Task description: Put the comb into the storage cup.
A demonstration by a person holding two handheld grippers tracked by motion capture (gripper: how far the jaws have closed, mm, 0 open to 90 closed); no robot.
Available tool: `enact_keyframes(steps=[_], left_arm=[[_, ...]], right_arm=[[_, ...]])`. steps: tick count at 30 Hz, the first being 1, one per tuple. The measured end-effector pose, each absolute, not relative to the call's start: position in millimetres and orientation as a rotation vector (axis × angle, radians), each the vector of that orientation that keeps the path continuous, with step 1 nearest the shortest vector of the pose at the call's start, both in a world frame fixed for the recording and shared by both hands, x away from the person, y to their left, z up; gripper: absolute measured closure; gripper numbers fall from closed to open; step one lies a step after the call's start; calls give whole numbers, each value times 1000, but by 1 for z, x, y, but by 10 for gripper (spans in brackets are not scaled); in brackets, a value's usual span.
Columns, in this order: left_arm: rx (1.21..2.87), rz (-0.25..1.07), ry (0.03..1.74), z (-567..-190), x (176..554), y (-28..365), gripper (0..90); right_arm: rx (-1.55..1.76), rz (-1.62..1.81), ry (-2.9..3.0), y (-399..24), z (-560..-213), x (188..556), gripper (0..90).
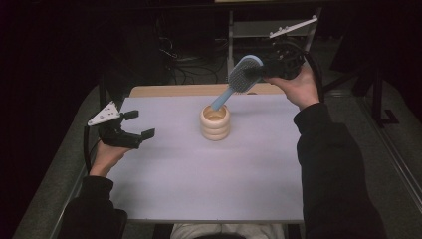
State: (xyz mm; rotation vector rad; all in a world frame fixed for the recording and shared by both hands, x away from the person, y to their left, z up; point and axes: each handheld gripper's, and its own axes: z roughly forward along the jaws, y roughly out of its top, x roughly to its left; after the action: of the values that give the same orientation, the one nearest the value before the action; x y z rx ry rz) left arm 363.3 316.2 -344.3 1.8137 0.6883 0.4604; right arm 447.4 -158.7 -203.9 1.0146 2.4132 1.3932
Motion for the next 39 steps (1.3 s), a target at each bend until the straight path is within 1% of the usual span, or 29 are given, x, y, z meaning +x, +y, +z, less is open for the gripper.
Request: enact_keyframes(steps=[13, 29, 34, 39], left_arm=[[1777, 453, 750, -368, 358, 331, 0], [1723, 451, 763, -377, 346, 344, 0], [1736, 469, 748, -381, 343, 341, 0], [1733, 455, 762, -385, 343, 342, 0]], right_arm=[[1016, 1316, 2462, -138, -224, 461, 551], [1044, 1263, 2487, -124, -247, 470, 551], [1044, 1254, 2501, -119, -260, 473, 551], [1059, 1246, 2514, -116, -272, 476, 551]])
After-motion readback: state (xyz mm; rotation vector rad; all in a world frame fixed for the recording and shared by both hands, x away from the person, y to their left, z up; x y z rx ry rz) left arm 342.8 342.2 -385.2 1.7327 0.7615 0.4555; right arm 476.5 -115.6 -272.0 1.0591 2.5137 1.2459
